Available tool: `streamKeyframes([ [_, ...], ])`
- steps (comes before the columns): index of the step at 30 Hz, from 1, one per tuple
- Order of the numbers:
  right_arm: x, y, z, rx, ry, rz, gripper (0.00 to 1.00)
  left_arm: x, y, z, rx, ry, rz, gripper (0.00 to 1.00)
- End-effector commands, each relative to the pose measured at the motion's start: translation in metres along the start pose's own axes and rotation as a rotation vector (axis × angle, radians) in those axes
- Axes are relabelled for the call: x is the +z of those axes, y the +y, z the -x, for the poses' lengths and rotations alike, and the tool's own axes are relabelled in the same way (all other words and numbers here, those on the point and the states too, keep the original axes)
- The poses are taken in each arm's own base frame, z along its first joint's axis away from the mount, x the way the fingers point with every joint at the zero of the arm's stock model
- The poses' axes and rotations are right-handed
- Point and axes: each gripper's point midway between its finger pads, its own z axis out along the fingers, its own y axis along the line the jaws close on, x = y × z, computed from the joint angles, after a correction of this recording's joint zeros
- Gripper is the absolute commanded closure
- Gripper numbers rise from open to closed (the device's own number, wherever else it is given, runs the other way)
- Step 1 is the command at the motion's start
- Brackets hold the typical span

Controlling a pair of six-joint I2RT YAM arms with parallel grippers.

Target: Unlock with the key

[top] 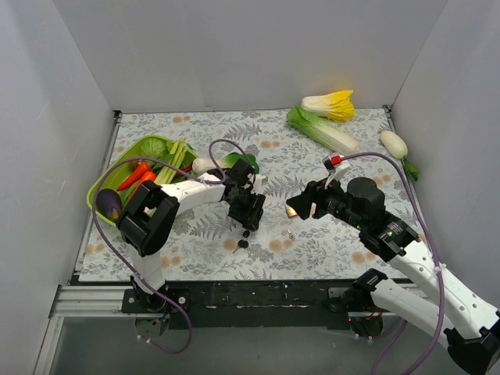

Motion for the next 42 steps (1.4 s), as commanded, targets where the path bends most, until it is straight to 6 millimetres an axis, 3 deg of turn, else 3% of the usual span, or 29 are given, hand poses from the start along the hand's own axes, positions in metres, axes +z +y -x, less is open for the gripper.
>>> streamKeyframes([
  [1,-0.003,0.001,0.004,0.012,-0.033,0.004,0.33,-0.003,0.011,0.033,0.031,-0.067,0.085,1.00],
  [6,-0.006,0.001,0.000,0.029,-0.034,0.007,0.32,0.004,0.037,0.034,0.037,-0.040,0.207,1.00],
  [12,-0.010,-0.002,-0.005,0.036,-0.031,-0.001,0.33,-0.001,0.062,0.040,0.017,-0.048,0.284,1.00],
  [22,-0.010,-0.007,-0.020,0.050,-0.009,-0.013,0.31,0.008,0.087,0.037,-0.014,-0.006,0.275,1.00],
  [29,-0.008,-0.009,-0.029,0.072,0.007,-0.010,0.30,0.008,0.116,0.038,-0.022,0.014,0.432,1.00],
  [32,-0.006,-0.008,-0.033,0.083,0.012,-0.004,0.29,0.006,0.123,0.036,-0.019,0.009,0.473,0.94],
  [34,-0.005,-0.008,-0.033,0.084,0.008,0.000,0.29,0.001,0.121,0.040,-0.007,-0.018,0.470,0.89],
  [36,-0.004,-0.011,-0.037,0.084,0.017,-0.012,0.29,-0.005,0.118,0.044,0.002,-0.052,0.467,0.76],
  [42,-0.003,-0.013,-0.041,0.087,0.026,-0.016,0.28,-0.007,0.109,0.054,0.028,-0.101,0.420,0.61],
])
